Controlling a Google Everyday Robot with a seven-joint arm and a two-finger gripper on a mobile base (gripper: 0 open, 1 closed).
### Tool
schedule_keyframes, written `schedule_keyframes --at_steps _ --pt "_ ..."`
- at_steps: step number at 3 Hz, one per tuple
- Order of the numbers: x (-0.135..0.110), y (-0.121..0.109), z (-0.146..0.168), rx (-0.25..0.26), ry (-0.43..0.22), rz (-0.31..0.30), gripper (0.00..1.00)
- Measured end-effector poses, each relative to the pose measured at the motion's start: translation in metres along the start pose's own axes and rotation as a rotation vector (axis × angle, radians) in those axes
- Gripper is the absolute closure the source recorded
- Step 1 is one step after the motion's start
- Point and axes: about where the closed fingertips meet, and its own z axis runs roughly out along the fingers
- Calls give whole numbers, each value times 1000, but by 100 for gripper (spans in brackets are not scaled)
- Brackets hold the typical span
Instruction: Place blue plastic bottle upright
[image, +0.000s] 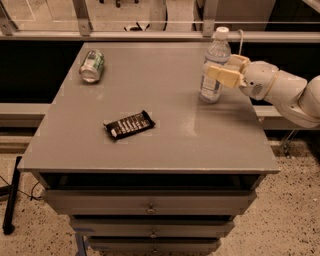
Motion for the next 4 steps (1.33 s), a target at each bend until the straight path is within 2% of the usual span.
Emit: schedule_keyframes --at_steps 1,2,3,4 --pt "6 -1 -4 5 3 25 0" --pt "10 -1 -10 9 21 32 0" --pt "7 -5 -35 20 96 9 0" --pt "-5 -13 -84 54 209 -33 0"
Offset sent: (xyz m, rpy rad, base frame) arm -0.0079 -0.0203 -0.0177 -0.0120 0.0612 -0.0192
